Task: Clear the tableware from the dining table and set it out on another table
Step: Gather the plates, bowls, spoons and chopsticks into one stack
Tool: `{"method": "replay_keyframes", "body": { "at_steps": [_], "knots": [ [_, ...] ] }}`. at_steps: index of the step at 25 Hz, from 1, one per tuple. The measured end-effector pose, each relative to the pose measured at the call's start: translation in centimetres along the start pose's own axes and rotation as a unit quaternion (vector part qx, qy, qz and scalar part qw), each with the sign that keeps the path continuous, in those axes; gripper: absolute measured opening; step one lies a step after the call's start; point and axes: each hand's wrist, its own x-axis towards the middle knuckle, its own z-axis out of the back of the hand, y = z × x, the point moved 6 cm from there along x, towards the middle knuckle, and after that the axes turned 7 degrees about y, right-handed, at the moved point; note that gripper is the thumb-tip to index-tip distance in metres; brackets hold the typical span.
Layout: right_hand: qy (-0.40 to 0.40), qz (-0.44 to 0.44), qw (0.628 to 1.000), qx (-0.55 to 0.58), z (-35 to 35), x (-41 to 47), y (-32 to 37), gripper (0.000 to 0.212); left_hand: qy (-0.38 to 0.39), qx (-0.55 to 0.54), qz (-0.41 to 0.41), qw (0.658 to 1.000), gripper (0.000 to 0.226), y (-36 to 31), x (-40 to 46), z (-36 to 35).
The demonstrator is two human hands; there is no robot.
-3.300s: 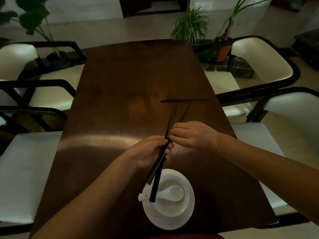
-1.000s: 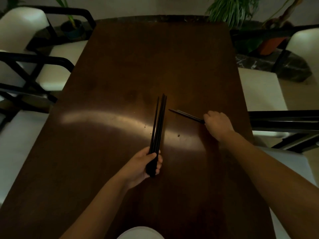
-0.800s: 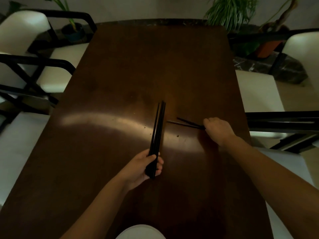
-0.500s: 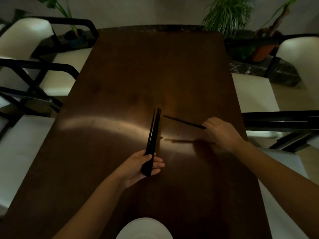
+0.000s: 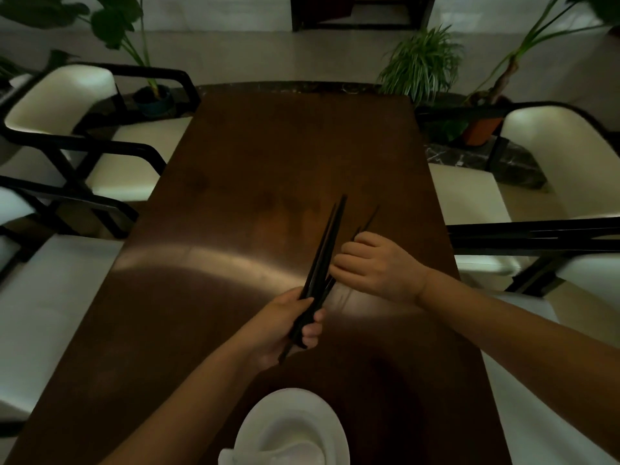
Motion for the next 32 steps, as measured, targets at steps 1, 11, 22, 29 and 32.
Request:
{"method": "replay_keyframes", "body": {
  "at_steps": [1, 11, 22, 29, 32],
  "knots": [
    [-0.006, -0.025, 1.0, 0.001, 0.0, 0.2, 0.3, 0.018, -0.008, -0.023, -0.017, 1.0, 0.022, 0.1, -0.3, -0.2],
    [0.008, -0.083, 0.996, -0.011, 0.1, 1.0, 3.2, 0.02, -0.106, -0.036, -0.038, 0.993, 0.021, 1.6, -2.4, -1.4],
    [-0.113, -0.637, 0.357, 0.674, -4.1, -4.5, 1.3, 0.034, -0.038, 0.055, -0.065, 0.996, 0.025, -0.3, -3.6, -1.9],
    [-0.192, -0.618, 0.274, 0.712, -3.1, 0.1, 1.2, 0.019, 0.026, -0.03, -0.015, 0.999, 0.028, 0.6, -4.3, -2.3],
    [-0.25, -0.631, 0.306, 0.668, -1.4, 0.1, 0.3, 0.022, 0.001, -0.161, -0.049, 0.986, 0.05, 1.3, -5.2, -1.0]
  ]
}}
